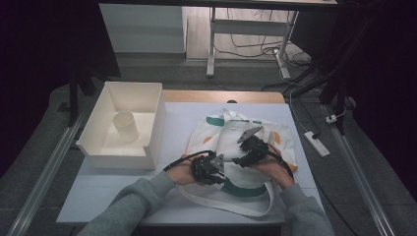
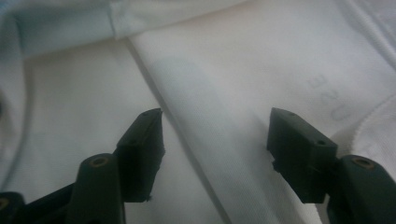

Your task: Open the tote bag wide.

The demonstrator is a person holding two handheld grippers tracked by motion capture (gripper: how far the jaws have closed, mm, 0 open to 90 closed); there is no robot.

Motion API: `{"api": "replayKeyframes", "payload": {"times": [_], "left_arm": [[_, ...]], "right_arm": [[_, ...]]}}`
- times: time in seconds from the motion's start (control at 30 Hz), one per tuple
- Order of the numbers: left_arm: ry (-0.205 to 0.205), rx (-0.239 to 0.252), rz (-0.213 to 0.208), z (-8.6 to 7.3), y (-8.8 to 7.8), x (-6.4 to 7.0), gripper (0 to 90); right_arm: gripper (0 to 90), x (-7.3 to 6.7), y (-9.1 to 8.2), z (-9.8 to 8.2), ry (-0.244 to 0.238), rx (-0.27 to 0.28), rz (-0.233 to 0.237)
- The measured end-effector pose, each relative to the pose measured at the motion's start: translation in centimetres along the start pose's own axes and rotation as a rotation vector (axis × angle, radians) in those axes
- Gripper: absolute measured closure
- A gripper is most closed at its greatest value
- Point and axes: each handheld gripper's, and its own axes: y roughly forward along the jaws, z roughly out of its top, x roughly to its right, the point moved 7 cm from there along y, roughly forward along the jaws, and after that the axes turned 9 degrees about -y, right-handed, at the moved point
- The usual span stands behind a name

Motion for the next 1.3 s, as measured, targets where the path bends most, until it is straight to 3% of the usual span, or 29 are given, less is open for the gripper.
{"api": "replayKeyframes", "payload": {"times": [0.07,0.2,0.4,0.53,0.77,1.0,1.13,1.3], "left_arm": [[-0.004,0.004,-0.006,0.0,0.0,0.0,80.7],[-0.009,0.008,-0.008,0.0,-0.1,0.0,80.7],[-0.013,0.014,-0.008,-0.1,-0.1,0.1,80.6],[-0.018,0.014,-0.009,-0.1,-0.1,0.0,80.6],[-0.018,0.017,-0.004,0.0,-0.1,0.1,80.6],[-0.012,0.026,0.004,-0.1,-0.6,0.4,80.6],[-0.011,0.043,0.001,0.0,-1.1,0.5,80.7],[-0.014,0.067,0.004,0.0,-1.7,0.4,80.8]], "right_arm": [[35.5,0.1,0.3,-0.1,-0.029,-0.017,-0.023],[37.3,0.6,0.5,-0.5,-0.047,-0.044,-0.067],[45.0,1.0,0.6,-0.8,-0.055,-0.061,-0.096],[54.7,1.1,0.6,-0.7,-0.06,-0.053,-0.1],[80.3,1.2,0.1,-0.4,-0.088,-0.031,-0.096],[88.2,1.8,-0.3,0.0,-0.073,-0.015,-0.111],[88.6,2.7,-1.4,1.0,-0.057,0.006,-0.153],[88.9,4.8,-3.0,2.6,0.003,0.073,-0.226]]}}
